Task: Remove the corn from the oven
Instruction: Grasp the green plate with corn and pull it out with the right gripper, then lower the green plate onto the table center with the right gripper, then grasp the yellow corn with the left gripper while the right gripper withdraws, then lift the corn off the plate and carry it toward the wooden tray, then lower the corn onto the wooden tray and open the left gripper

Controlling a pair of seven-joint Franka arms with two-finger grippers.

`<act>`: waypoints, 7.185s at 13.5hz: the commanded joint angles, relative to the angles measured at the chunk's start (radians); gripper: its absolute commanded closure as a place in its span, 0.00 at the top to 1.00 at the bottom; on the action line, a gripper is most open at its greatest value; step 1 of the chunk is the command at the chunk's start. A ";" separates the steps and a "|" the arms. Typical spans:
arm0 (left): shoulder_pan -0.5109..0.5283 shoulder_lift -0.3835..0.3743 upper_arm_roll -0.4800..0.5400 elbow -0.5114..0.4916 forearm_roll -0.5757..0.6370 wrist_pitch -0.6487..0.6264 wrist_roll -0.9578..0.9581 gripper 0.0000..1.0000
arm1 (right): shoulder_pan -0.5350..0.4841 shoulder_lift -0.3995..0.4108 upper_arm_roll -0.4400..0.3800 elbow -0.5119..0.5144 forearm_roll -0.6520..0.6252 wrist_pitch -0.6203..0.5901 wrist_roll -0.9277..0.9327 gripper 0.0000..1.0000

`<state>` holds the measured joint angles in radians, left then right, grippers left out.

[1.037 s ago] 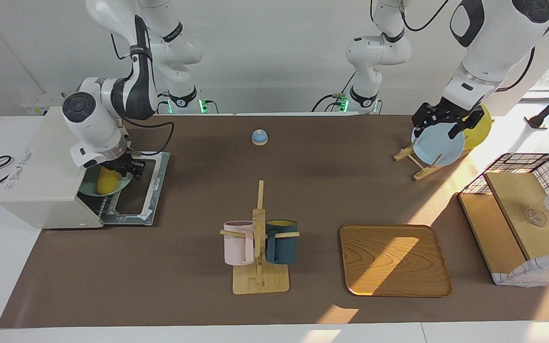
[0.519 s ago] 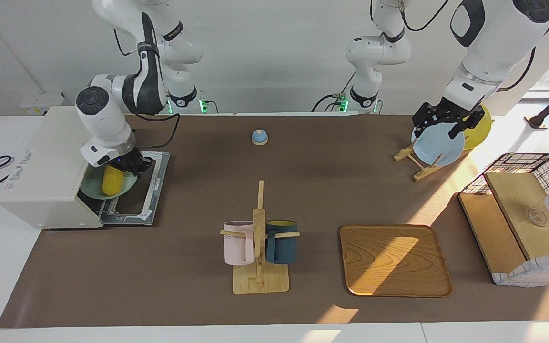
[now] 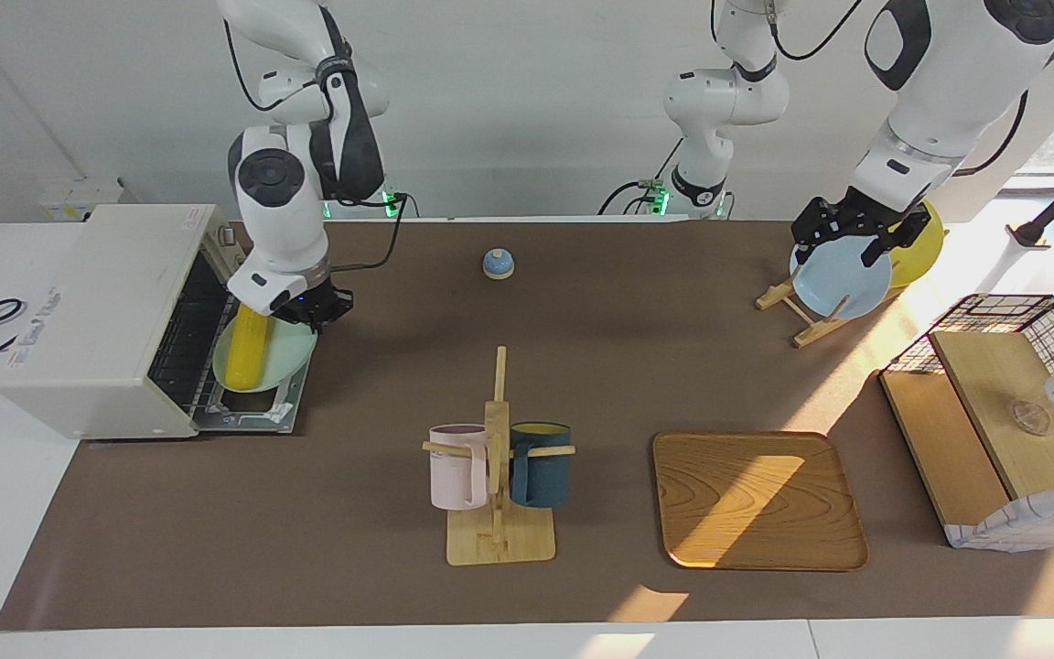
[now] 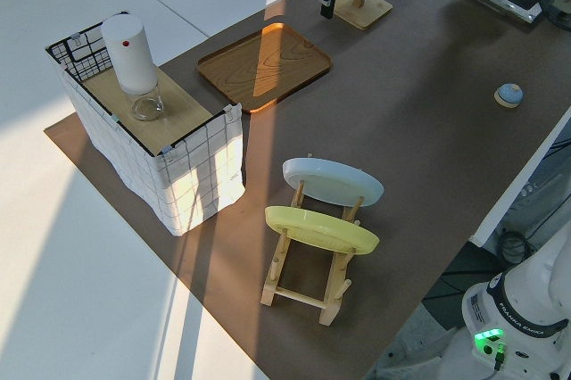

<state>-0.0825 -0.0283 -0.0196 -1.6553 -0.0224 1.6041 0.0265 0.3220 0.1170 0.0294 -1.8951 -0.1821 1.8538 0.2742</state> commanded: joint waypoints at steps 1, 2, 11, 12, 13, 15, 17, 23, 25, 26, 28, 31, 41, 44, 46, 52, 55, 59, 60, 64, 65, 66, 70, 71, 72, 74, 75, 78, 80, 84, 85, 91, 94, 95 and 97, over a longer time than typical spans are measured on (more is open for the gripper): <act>0.012 -0.028 -0.011 -0.032 0.019 0.014 -0.010 1.00 | 0.121 0.140 -0.002 0.172 -0.016 -0.094 0.181 0.00; 0.012 -0.028 -0.011 -0.032 0.019 0.017 -0.011 1.00 | 0.165 0.211 -0.002 0.245 -0.010 -0.116 0.254 0.00; 0.000 -0.028 -0.011 -0.035 0.019 0.033 -0.014 1.00 | 0.246 0.313 0.001 0.197 0.184 0.154 0.413 0.00; 0.000 -0.028 -0.011 -0.035 0.019 0.037 -0.014 1.00 | 0.243 0.314 0.001 0.208 0.200 0.163 0.415 0.08; -0.003 -0.028 -0.013 -0.037 0.019 0.048 -0.016 1.00 | 0.244 0.316 0.001 0.212 0.210 0.186 0.415 0.40; -0.005 -0.028 -0.017 -0.038 0.019 0.063 -0.016 1.00 | 0.249 0.316 0.000 0.243 0.196 0.197 0.410 0.52; -0.020 -0.028 -0.020 -0.038 0.016 0.066 -0.016 1.00 | 0.226 0.306 -0.006 0.257 0.167 0.138 0.390 0.49; -0.184 -0.022 -0.020 -0.104 -0.042 0.153 -0.074 1.00 | 0.021 0.195 -0.006 0.164 -0.079 -0.044 0.240 0.00; -0.282 -0.018 -0.020 -0.159 -0.065 0.236 -0.156 1.00 | -0.047 0.153 -0.005 0.038 -0.074 0.000 0.241 0.00; -0.331 -0.009 -0.020 -0.176 -0.071 0.273 -0.196 1.00 | -0.064 0.133 -0.008 -0.037 -0.073 0.087 0.240 0.00; -0.445 0.043 -0.020 -0.182 -0.093 0.350 -0.276 1.00 | -0.150 0.110 -0.008 -0.148 -0.082 0.188 0.215 0.00; -0.569 0.151 -0.020 -0.176 -0.093 0.500 -0.362 1.00 | -0.227 0.110 -0.008 -0.177 -0.083 0.211 0.148 0.00; -0.736 0.514 -0.017 0.040 -0.116 0.723 -0.376 1.00 | -0.294 0.037 -0.006 -0.068 -0.272 0.027 -0.111 0.00; -0.735 0.541 -0.020 -0.012 -0.116 0.828 -0.366 1.00 | -0.377 -0.042 -0.006 -0.067 -0.254 -0.011 -0.237 0.00; -0.769 0.547 -0.019 -0.029 -0.117 0.872 -0.378 1.00 | -0.423 -0.068 -0.008 -0.067 -0.194 -0.012 -0.309 0.00; -0.818 0.611 -0.007 -0.032 -0.110 0.934 -0.436 1.00 | -0.442 -0.100 -0.008 0.045 -0.041 -0.103 -0.326 0.00; -0.815 0.611 0.009 -0.015 -0.106 0.918 -0.438 1.00 | -0.443 -0.083 -0.008 0.204 0.099 -0.209 -0.325 0.00; -0.803 0.610 0.013 -0.012 -0.105 0.896 -0.430 0.51 | -0.436 -0.079 -0.008 0.226 0.216 -0.266 -0.323 1.00; -0.793 0.601 0.013 -0.014 -0.102 0.878 -0.428 0.35 | -0.436 -0.077 -0.008 0.232 0.213 -0.274 -0.325 1.00; -0.764 0.555 0.013 -0.012 -0.106 0.801 -0.425 0.03 | -0.445 -0.074 -0.008 0.237 0.220 -0.282 -0.323 1.00; -0.749 0.535 0.012 -0.014 -0.109 0.777 -0.425 0.00 | -0.436 -0.074 -0.008 0.237 0.227 -0.285 -0.320 1.00; -0.731 0.512 0.012 -0.014 -0.111 0.740 -0.424 0.00 | -0.431 -0.076 -0.006 0.237 0.227 -0.285 -0.317 1.00; -0.633 0.395 0.013 -0.021 -0.113 0.532 -0.366 0.00 | -0.434 -0.083 -0.006 0.232 0.227 -0.292 -0.305 1.00; -0.588 0.375 0.013 -0.021 -0.111 0.487 -0.341 0.00 | -0.436 -0.083 -0.006 0.232 0.227 -0.300 -0.305 1.00; -0.530 0.361 0.013 -0.018 -0.111 0.452 -0.311 0.00 | -0.439 -0.083 -0.006 0.232 0.227 -0.300 -0.303 1.00; -0.432 0.357 0.013 -0.015 -0.110 0.442 -0.284 0.00 | -0.426 -0.086 -0.011 0.234 0.219 -0.301 -0.303 1.00; -0.393 0.361 0.015 -0.015 -0.110 0.454 -0.284 0.00 | -0.422 -0.088 -0.014 0.234 0.217 -0.303 -0.303 1.00; -0.231 0.386 0.013 0.008 -0.113 0.517 -0.277 0.00 | -0.426 -0.085 -0.017 0.234 0.220 -0.295 -0.303 1.00; -0.169 0.454 0.013 0.069 -0.105 0.536 -0.273 0.00 | -0.425 -0.085 -0.016 0.234 0.227 -0.289 -0.303 1.00; -0.118 0.652 0.013 0.268 -0.109 0.585 -0.246 0.00 | -0.434 -0.086 -0.016 0.234 0.227 -0.288 -0.305 1.00; -0.105 0.665 0.013 0.264 -0.111 0.630 -0.246 0.00 | -0.432 -0.086 -0.016 0.234 0.227 -0.288 -0.306 1.00; -0.072 0.662 0.013 0.120 -0.105 0.804 -0.205 0.00 | -0.428 -0.102 -0.013 0.237 0.221 -0.289 -0.303 1.00; -0.069 0.653 0.013 0.104 -0.105 0.800 -0.171 0.00 | -0.432 -0.106 -0.014 0.229 0.222 -0.301 -0.305 1.00; -0.069 0.651 0.013 0.101 -0.103 0.795 -0.163 0.23 | -0.432 -0.112 -0.016 0.228 0.222 -0.301 -0.305 1.00; -0.072 0.646 0.015 0.112 -0.102 0.771 -0.157 1.00 | -0.431 -0.115 -0.014 0.220 0.222 -0.301 -0.305 1.00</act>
<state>-0.1615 0.6533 -0.0011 -1.5118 -0.1215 2.3826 -0.1553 -0.1060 0.0195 0.0154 -1.6652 0.0203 1.5721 -0.0441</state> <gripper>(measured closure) 0.405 0.000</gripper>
